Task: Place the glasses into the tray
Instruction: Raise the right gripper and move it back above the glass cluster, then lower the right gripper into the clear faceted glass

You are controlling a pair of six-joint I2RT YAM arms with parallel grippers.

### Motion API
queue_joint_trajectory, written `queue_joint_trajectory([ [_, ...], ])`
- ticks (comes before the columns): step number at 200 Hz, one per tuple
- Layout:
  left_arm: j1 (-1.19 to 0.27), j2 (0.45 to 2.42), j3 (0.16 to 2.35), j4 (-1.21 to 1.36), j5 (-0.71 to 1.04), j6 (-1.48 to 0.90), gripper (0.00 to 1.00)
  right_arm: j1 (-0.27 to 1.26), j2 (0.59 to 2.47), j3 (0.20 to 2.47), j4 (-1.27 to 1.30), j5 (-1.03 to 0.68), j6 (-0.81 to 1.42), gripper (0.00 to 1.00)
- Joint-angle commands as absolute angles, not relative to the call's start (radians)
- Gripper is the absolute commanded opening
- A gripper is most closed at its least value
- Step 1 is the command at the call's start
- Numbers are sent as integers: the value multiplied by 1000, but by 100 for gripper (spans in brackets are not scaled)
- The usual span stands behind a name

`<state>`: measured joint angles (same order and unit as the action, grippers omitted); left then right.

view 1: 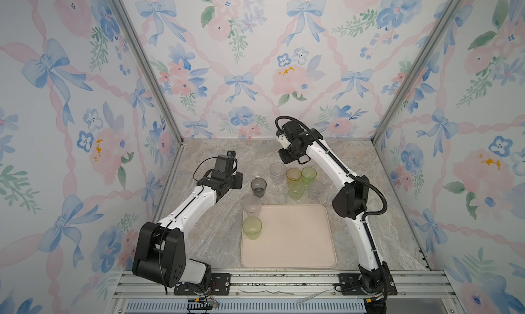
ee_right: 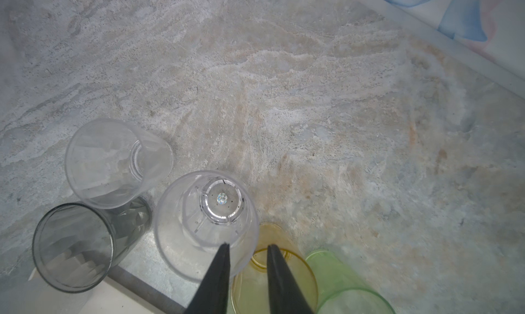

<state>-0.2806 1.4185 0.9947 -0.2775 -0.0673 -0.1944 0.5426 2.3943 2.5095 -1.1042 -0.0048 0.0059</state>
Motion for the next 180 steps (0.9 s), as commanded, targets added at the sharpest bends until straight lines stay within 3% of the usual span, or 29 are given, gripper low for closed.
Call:
queue_joint_trajectory([
  [1, -276, 1436, 1025, -282, -78, -186, 25, 532, 2417, 2532, -1129, -18, -4, 27],
  [180, -275, 1447, 1037, -282, -82, -167, 25, 526, 2471, 2488, -1133, -26, -2, 28],
])
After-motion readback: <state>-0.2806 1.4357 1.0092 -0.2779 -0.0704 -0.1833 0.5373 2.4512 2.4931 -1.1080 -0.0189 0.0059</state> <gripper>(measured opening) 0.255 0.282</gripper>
